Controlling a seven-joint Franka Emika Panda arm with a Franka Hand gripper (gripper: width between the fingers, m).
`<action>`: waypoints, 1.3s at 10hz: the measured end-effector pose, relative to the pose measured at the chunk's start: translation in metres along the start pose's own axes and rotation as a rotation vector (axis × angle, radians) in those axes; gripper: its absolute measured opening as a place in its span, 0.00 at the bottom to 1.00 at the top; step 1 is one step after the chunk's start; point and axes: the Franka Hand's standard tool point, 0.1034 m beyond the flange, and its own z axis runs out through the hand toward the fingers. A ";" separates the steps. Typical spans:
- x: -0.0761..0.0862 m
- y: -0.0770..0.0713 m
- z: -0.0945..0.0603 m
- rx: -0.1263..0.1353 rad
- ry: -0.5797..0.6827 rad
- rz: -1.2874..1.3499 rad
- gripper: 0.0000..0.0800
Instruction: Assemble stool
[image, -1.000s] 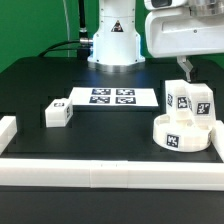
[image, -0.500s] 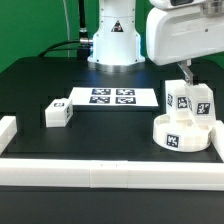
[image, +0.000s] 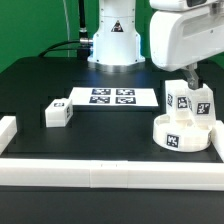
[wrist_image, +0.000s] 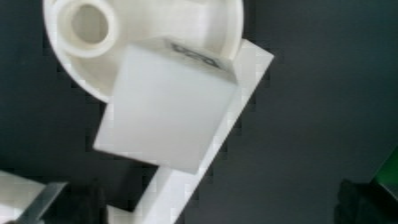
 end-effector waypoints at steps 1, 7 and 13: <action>0.000 0.001 0.001 -0.026 -0.001 -0.107 0.81; -0.001 0.011 0.002 -0.093 -0.027 -0.673 0.81; -0.009 0.012 0.013 -0.119 -0.082 -1.015 0.81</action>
Offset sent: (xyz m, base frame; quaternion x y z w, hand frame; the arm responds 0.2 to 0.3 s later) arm 0.0049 -0.0045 -0.0001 -0.0469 0.0118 -0.2223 0.9738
